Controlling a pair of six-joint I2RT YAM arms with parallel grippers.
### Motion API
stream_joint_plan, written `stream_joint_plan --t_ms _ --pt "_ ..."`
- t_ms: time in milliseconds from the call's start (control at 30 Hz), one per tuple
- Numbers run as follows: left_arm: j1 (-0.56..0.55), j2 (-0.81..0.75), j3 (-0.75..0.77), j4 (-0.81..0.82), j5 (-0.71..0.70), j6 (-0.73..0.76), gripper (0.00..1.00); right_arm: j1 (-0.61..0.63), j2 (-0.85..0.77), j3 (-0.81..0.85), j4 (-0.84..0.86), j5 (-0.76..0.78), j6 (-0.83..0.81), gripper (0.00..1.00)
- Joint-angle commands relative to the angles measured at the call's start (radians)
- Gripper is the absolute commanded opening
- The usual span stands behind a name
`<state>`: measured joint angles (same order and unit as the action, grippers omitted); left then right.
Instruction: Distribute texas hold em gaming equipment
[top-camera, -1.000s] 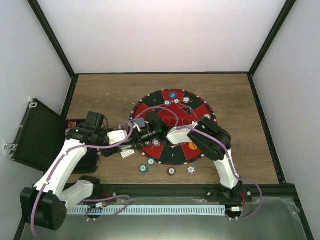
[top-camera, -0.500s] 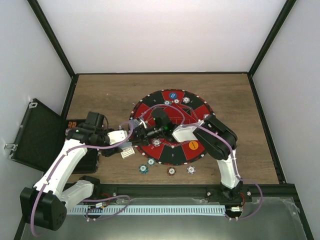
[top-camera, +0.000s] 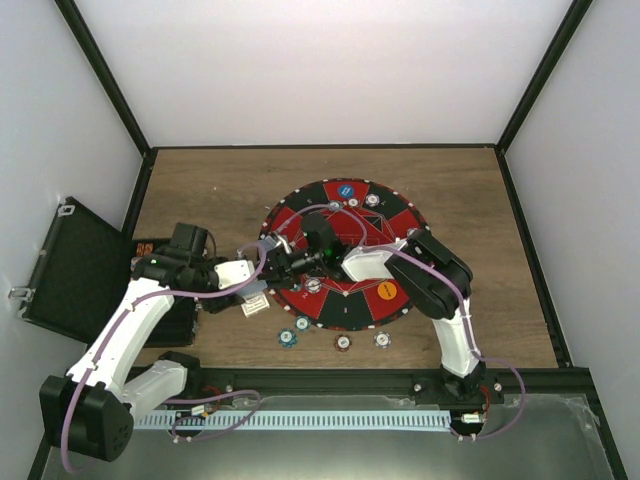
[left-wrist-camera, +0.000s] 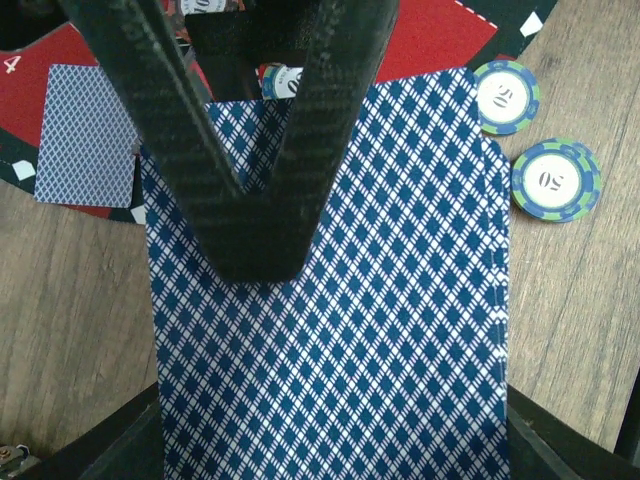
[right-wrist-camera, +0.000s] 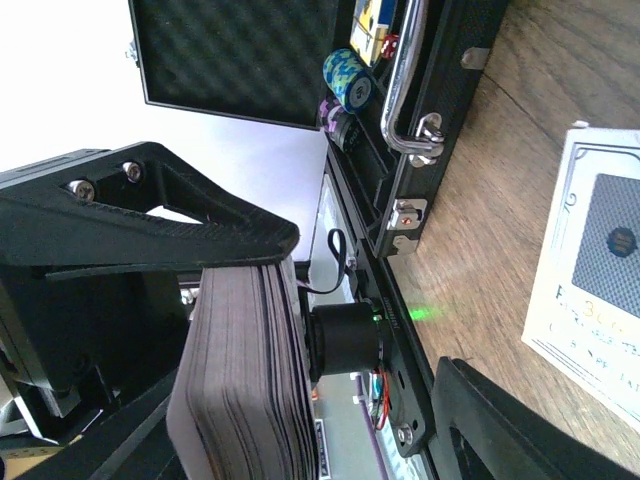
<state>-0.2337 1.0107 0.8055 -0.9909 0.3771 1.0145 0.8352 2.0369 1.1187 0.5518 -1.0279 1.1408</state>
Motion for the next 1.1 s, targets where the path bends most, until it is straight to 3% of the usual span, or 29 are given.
stream_joint_plan --t_ms 0,367,467,633,1067 --pt "0.002 -0.006 0.029 0.006 0.025 0.013 0.24 0.012 0.036 0.055 -0.011 -0.013 -0.001 0.62" --pt "0.003 -0.003 0.032 0.005 0.017 0.020 0.24 -0.039 0.022 0.005 -0.029 -0.029 -0.029 0.57" --pt "0.004 -0.004 0.030 0.007 0.014 0.022 0.24 -0.061 -0.012 -0.023 -0.036 -0.029 -0.044 0.50" --pt "0.002 0.002 0.032 0.015 0.013 0.021 0.24 -0.071 -0.058 -0.044 -0.043 -0.025 -0.046 0.32" --pt "0.003 -0.005 0.009 0.027 -0.006 0.025 0.24 -0.111 -0.175 -0.139 0.050 -0.027 0.026 0.02"
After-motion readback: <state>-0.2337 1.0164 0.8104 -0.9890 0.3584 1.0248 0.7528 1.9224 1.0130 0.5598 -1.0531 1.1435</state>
